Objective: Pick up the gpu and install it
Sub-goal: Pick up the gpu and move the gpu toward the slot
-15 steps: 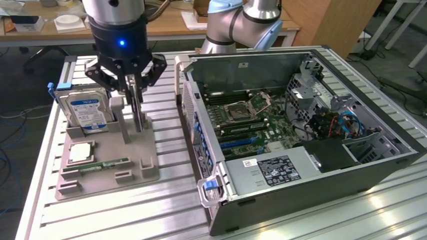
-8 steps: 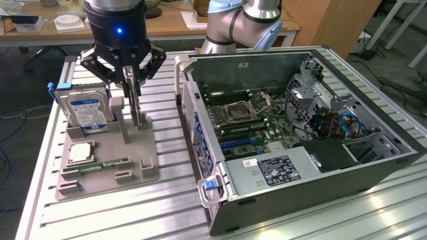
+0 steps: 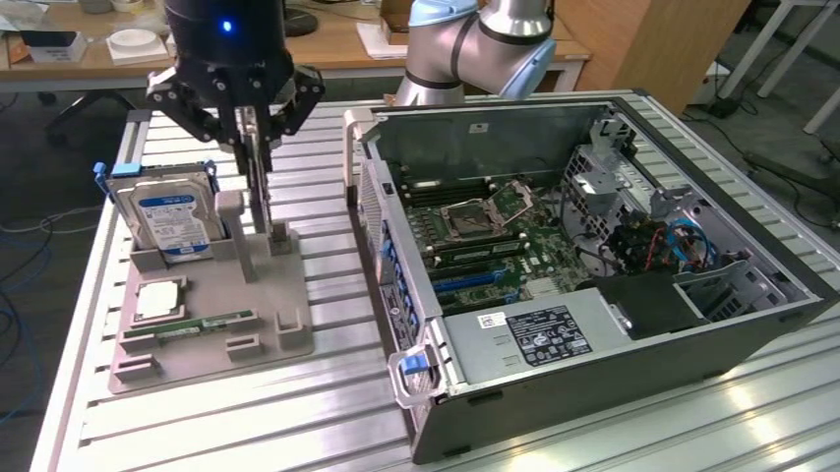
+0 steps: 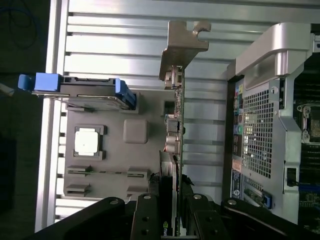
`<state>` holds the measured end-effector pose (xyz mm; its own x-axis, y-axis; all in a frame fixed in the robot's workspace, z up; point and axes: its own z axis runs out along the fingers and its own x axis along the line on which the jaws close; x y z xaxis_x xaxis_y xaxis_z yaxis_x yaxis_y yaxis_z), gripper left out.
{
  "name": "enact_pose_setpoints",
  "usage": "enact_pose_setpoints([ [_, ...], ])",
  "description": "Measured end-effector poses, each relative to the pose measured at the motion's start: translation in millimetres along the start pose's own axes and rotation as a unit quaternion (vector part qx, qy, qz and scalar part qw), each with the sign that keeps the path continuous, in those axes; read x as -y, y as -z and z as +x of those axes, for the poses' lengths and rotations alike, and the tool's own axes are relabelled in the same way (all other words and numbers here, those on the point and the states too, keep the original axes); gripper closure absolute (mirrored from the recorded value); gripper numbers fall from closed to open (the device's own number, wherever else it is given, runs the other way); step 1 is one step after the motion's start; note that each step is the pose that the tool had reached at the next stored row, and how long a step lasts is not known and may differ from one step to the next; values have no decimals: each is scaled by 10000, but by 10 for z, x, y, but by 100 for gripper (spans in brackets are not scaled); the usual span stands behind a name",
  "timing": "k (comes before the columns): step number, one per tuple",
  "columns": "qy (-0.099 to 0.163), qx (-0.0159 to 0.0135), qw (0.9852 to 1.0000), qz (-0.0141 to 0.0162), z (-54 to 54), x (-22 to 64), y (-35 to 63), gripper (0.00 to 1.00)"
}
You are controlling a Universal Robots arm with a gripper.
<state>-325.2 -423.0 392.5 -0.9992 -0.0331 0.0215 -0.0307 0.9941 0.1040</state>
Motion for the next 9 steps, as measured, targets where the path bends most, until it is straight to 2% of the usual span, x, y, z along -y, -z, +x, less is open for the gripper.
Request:
enact_pose_setpoints([
  [4, -21, -31, 10000, 5, 4, -18, 168, 73],
  [9, -36, -75, 10000, 26, 6, -39, 373, 73],
])
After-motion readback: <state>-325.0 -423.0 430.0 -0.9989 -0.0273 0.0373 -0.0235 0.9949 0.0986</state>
